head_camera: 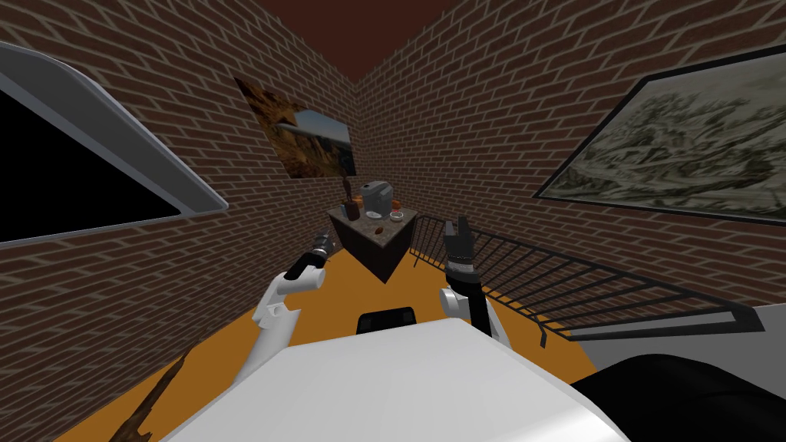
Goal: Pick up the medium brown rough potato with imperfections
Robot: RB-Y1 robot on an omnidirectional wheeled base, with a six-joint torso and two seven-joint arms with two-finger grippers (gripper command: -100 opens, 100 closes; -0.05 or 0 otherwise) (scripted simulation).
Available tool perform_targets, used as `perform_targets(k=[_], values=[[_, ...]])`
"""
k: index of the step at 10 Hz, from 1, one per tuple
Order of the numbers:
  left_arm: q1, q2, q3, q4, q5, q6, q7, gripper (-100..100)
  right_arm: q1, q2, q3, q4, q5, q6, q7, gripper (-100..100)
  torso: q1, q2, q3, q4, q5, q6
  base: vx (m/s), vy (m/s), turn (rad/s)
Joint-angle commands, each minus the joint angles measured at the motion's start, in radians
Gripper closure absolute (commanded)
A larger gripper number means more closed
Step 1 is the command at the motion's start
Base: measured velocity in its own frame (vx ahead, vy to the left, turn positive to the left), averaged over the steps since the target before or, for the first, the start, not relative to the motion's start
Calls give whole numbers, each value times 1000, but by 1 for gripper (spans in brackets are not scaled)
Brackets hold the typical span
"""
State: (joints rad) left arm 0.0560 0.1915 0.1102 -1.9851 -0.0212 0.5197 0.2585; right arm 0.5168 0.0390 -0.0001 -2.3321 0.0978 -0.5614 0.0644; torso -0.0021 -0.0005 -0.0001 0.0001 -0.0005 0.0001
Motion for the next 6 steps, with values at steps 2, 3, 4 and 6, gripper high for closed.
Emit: perform_targets(k=[2,3,4,6], values=[[-58,6,5,28,14,80,35,-100,0,0,0,0,0,0,0,0,0,0,0,0,0,0,4,-37,0],[-58,6,5,28,14,108,35,-100,0,0,0,0,0,0,0,0,-1,-1,0,0,0,0,9,-43,-1],[-58,6,5,28,14,121,35,-100,0,0,0,0,0,0,0,0,-1,-1,0,0,0,0,4,-21,1],[-99,6,7,51,22,182,59,-100,0,0,0,0,0,0,0,0,-1,-1,0,0,0,0,14,-39,-5]])
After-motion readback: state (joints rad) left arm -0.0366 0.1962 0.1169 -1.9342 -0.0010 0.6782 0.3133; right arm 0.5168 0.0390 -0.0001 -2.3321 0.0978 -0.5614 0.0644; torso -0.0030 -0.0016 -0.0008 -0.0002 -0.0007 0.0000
